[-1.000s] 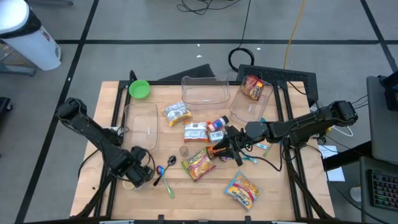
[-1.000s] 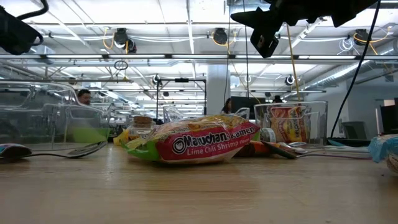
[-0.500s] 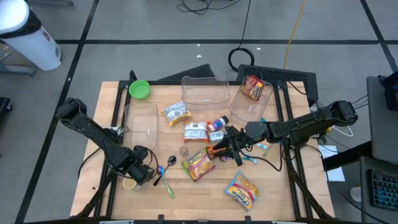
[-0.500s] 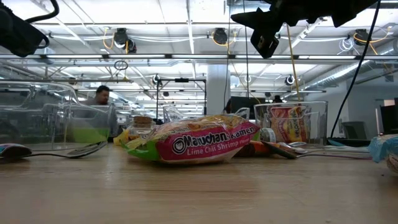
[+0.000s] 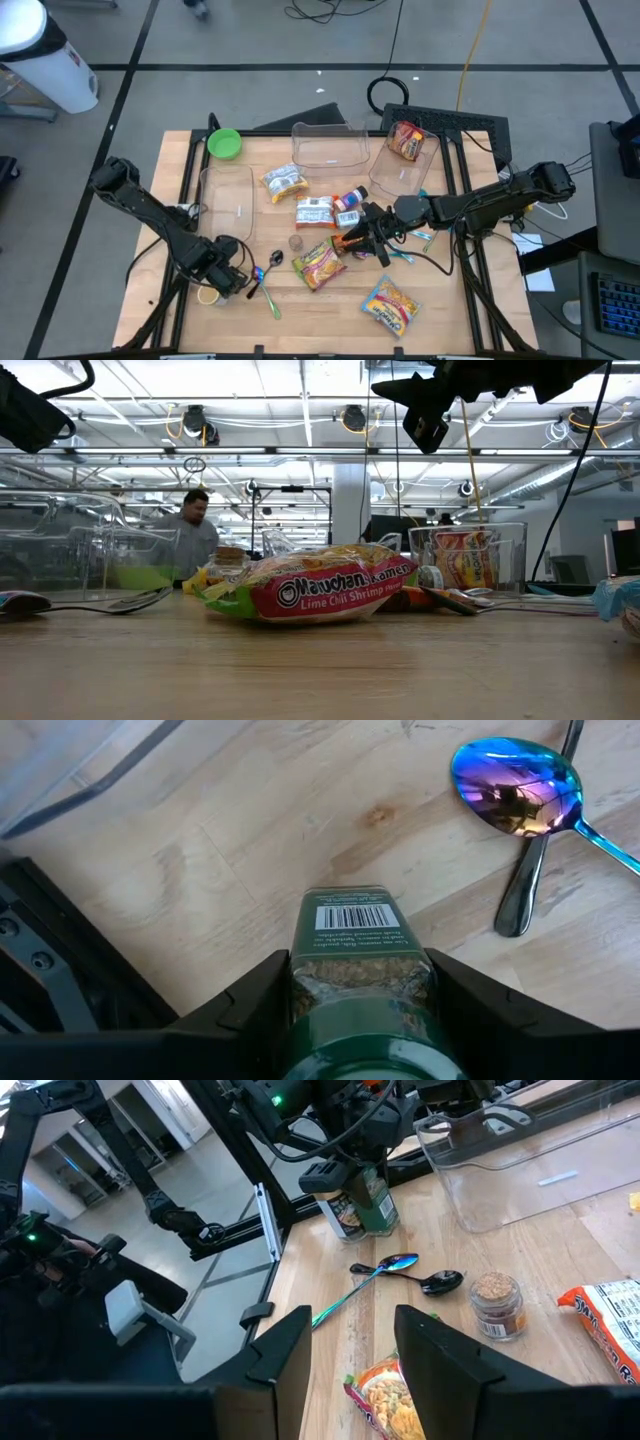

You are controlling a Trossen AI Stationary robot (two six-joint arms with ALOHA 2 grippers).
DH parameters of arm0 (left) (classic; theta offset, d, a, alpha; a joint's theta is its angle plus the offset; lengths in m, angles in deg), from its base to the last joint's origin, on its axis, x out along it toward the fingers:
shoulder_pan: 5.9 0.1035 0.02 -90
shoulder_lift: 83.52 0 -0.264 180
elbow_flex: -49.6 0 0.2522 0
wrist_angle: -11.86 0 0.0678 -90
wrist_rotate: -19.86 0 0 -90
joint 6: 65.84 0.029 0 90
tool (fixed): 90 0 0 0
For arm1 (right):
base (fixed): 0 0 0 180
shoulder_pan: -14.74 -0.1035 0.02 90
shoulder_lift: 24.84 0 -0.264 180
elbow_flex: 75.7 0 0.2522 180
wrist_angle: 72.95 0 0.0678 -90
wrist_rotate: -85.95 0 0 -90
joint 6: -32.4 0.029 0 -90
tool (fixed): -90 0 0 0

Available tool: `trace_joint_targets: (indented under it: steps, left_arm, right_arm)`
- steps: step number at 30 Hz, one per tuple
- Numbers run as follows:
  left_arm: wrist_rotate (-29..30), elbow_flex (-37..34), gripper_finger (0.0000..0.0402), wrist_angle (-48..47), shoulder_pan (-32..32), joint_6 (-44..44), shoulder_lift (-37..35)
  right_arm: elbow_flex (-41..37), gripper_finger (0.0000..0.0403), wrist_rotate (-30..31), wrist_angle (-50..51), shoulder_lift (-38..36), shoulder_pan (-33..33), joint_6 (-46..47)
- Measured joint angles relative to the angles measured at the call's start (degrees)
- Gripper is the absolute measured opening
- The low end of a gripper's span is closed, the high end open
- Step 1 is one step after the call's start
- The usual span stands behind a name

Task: Pick & Place Food Item
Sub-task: Put the green spice bottle into the middle transparent bin

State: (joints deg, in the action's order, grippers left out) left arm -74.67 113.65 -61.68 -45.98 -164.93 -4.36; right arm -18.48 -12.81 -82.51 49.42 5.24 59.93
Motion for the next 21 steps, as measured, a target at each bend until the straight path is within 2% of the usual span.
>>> trace_joint_targets:
  steps: [8,16,21]
  left_arm:
    - [0.2,0.8,0.0203,0.3,0.0,0.3,0.0]
    - [4.7,5.8,0.0203,-0.2,2.0,4.1,-0.1]
    - [9.8,10.4,0.0203,-0.1,3.6,8.6,-0.2]
  right_arm:
    - [0.0,0.0141,0.0,0.0,0.0,0.0,-0.2]
    - [0.0,0.0141,0.0,0.0,0.0,0.0,-1.2]
    - [0.0,0.0141,0.0,-0.4,0.0,0.0,-1.5]
